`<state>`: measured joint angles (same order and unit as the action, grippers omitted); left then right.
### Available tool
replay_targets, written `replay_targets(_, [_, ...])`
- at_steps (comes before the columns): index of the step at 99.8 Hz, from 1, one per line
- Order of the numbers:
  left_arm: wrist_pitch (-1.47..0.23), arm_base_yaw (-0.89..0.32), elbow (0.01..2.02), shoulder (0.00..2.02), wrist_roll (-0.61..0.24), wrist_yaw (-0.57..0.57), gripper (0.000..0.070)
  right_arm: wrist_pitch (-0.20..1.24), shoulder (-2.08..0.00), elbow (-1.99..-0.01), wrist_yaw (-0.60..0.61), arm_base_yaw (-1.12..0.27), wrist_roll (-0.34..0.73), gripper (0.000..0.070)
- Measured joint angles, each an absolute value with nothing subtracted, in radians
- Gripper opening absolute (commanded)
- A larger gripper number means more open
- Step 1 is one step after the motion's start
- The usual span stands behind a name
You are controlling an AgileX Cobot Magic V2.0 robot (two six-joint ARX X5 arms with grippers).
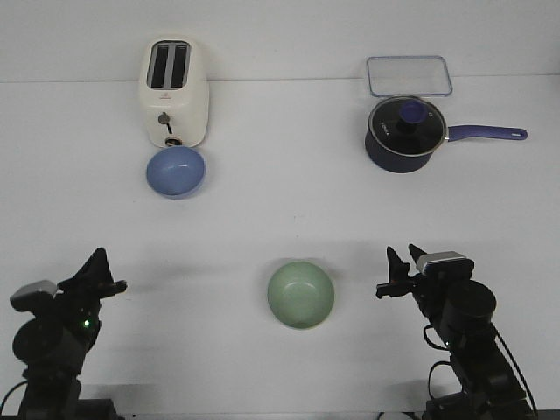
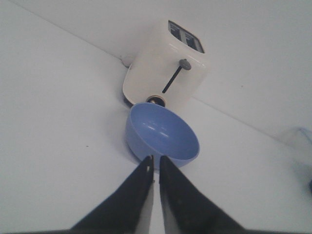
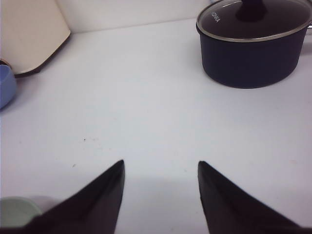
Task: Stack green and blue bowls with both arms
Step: 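Release the green bowl and pull the right gripper back, then reach the left gripper forward and grasp the rim of the light blue bowl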
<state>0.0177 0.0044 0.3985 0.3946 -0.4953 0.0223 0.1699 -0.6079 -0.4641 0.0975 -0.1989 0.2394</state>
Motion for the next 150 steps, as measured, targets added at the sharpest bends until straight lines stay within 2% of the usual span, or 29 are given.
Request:
replay_targets(11, [0.015, 0.004, 0.534, 0.632, -0.447, 0.027, 0.002, 0.17, -0.611, -0.464, 0.101, -0.199, 0.239, 0.0305])
replay_targets(15, [0.015, 0.004, 0.582, 0.72, -0.436, 0.038, 0.0049, 0.17, -0.611, -0.464, 0.102, -0.199, 0.239, 0.0305])
replay_targets(19, [0.018, 0.004, 0.628, 0.81, -0.43, 0.062, 0.0129, 0.17, -0.611, -0.464, 0.102, -0.199, 0.239, 0.0305])
replay_targets(30, [0.032, 0.004, 0.731, 1.036, -0.426, 0.113, 0.0444, 0.171, -0.611, -0.464, 0.102, -0.199, 0.239, 0.0305])
replay_targets(34, [0.044, 0.004, 0.765, 1.106, -0.424, 0.123, 0.0509, 0.172, -0.611, -0.464, 0.102, -0.199, 0.239, 0.0305])
replay_targets(37, [0.046, 0.004, 0.794, 1.157, -0.423, 0.124, 0.0521, 0.174, -0.611, -0.464, 0.102, -0.199, 0.239, 0.0305])
replay_targets(68, [0.096, 0.004, 1.044, 1.597, -0.416, 0.138, 0.052, 0.187, -0.611, -0.464, 0.102, -0.199, 0.239, 0.0305])
replay_targets(89, [0.089, 0.003, 1.184, 1.796, -0.416, 0.156, 0.0493, 0.208, -0.611, -0.464, 0.102, -0.199, 0.238, 0.0305])
replay_targets(92, [0.083, 0.003, 1.197, 1.814, -0.416, 0.156, 0.0472, 0.212, -0.611, -0.464, 0.102, -0.199, 0.237, 0.0305])
replay_targets(95, [0.071, 0.003, 1.209, 1.83, -0.416, 0.156, 0.0415, 0.216, -0.611, -0.464, 0.102, -0.199, 0.236, 0.0305])
replay_targets(109, [0.034, 0.002, 1.234, 1.865, -0.416, 0.157, 0.0001, 0.222, -0.611, -0.464, 0.102, -0.199, 0.236, 0.0305])
replay_targets(134, [-0.048, 0.002, 1.24, 1.832, -0.416, 0.206, 0.0014, 0.239, -0.611, -0.464, 0.084, -0.199, 0.236, 0.0305])
replay_targets(150, [-0.161, -0.003, 1.24, 1.68, -0.384, 0.296, 0.0014, 0.253, -0.587, -0.439, 0.078, -0.199, 0.236, 0.0304])
